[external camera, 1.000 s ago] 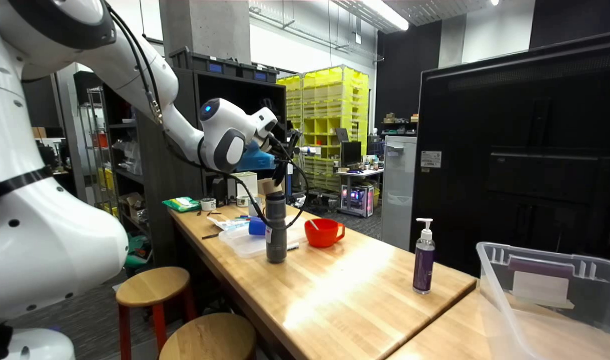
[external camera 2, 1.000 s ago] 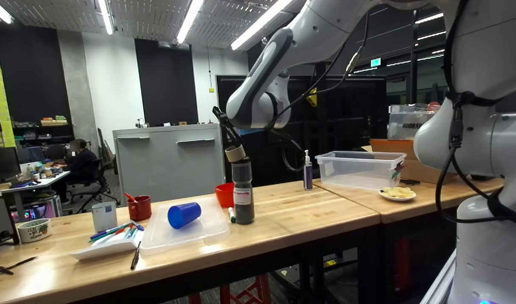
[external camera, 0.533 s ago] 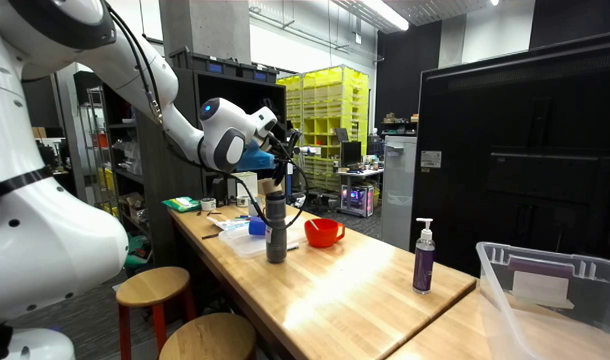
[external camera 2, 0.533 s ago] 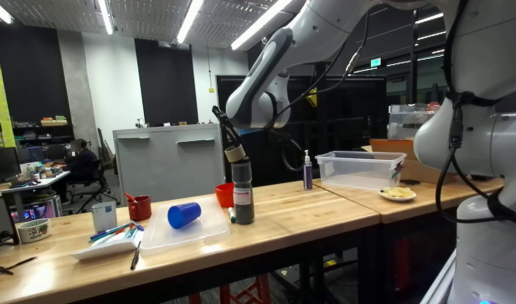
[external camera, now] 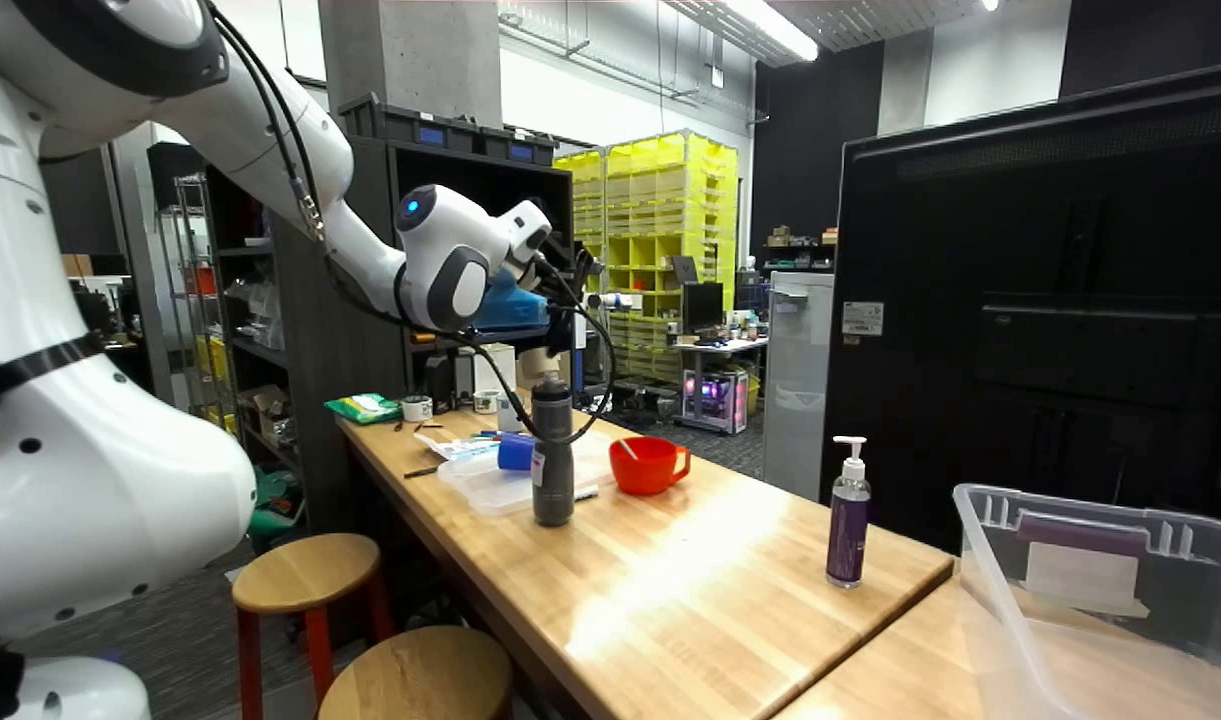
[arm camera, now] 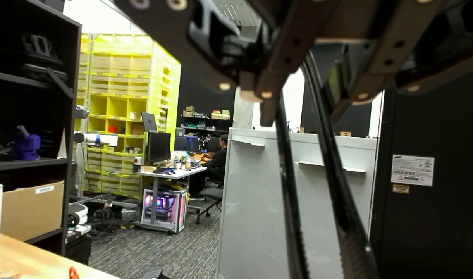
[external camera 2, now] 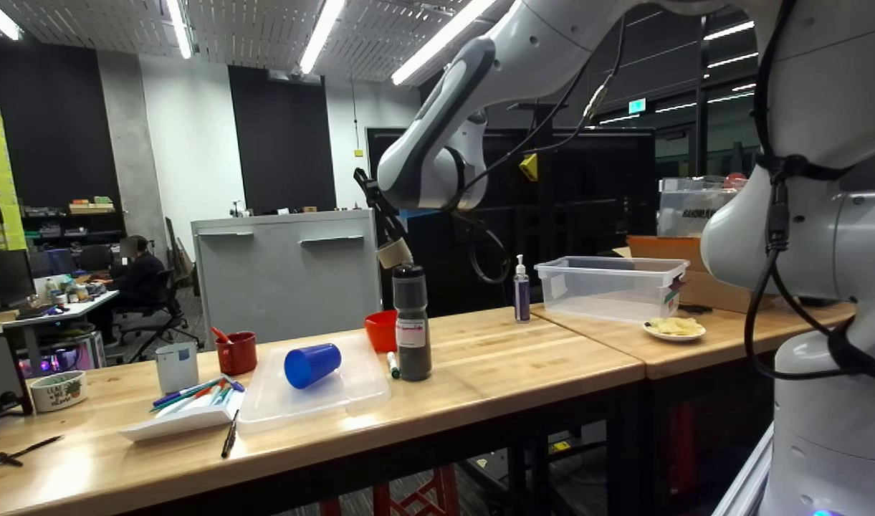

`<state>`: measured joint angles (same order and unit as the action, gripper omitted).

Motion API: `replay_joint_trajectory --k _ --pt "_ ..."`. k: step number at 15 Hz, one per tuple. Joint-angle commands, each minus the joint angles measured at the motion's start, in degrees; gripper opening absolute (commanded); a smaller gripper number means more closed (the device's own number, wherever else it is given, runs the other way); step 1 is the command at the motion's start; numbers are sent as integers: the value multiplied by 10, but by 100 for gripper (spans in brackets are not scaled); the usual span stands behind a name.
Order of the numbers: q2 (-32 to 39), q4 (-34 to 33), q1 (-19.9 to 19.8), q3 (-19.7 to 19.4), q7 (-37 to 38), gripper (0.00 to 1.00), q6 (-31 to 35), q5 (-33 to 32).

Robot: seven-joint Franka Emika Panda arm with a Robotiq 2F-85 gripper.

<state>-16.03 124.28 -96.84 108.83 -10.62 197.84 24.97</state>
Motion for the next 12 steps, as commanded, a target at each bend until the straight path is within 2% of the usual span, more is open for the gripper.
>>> replay_joint_trajectory --k 1,6,12 --pt "10 -10 15 -11 -3 8 0 -3" --pt "13 -25 17 -22 2 8 0 2" --pt "16 -52 9 -59 21 8 0 13"
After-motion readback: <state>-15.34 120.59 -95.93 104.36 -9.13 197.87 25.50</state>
